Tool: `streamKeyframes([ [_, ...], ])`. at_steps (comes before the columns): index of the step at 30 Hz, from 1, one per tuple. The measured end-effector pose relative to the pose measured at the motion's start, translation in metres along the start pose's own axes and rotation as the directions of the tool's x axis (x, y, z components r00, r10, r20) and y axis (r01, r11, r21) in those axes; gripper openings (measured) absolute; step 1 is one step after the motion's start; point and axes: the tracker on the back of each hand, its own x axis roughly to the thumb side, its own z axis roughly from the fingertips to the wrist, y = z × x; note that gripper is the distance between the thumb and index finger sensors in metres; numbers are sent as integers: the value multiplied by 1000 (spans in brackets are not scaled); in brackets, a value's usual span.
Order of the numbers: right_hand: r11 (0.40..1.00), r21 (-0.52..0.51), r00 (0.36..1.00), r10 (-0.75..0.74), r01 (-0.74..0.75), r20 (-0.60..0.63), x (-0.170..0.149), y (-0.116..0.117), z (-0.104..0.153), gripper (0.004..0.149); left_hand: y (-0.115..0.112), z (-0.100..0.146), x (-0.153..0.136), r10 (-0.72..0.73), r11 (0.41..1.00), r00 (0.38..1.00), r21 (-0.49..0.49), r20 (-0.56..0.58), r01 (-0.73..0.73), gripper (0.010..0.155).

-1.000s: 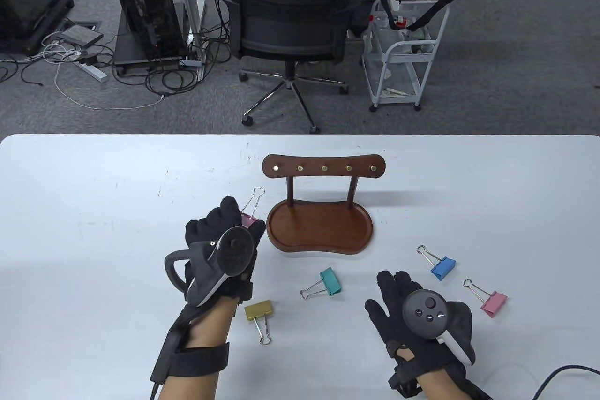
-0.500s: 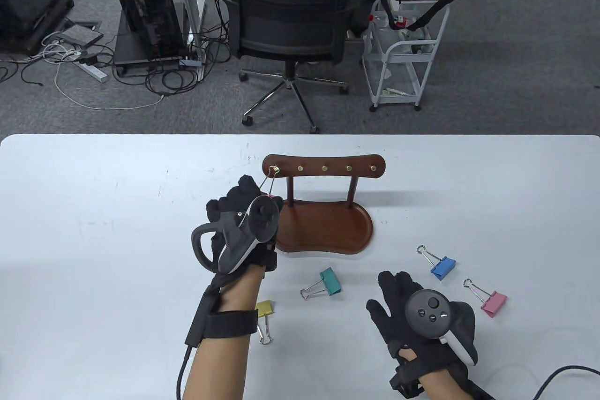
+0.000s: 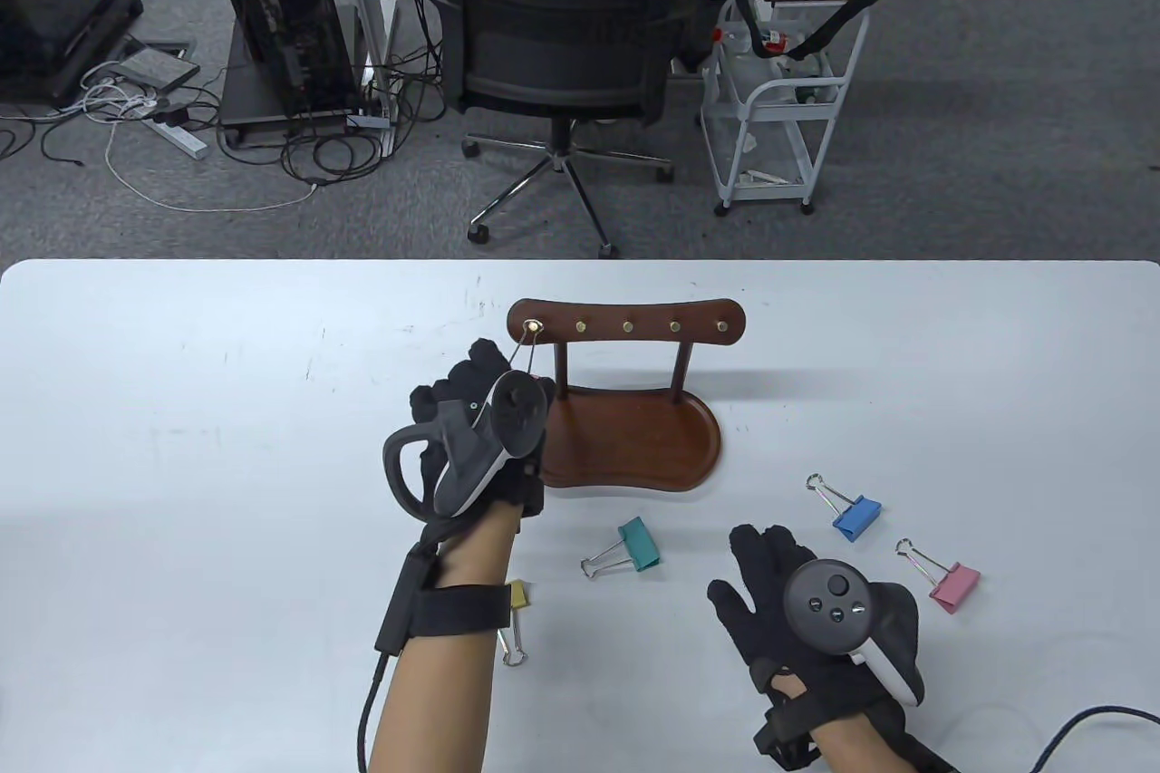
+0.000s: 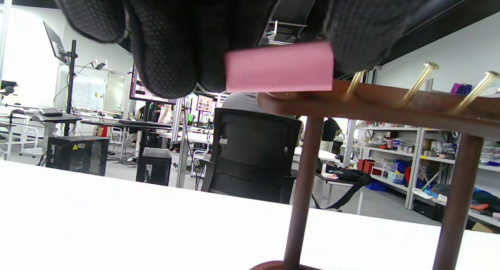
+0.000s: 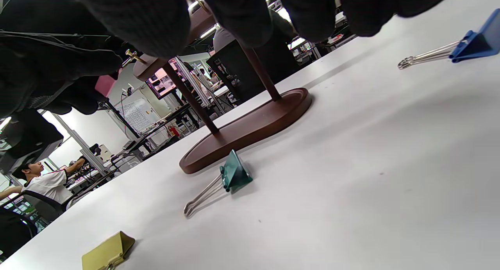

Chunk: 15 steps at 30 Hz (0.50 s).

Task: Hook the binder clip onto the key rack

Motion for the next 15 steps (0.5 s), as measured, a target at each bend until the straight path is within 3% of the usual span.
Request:
streamKeyframes([
  [15, 1000, -1, 1000, -6, 6, 0, 0, -1, 0, 75, -26, -13, 13, -84, 995, 996, -59, -19, 83, 86],
])
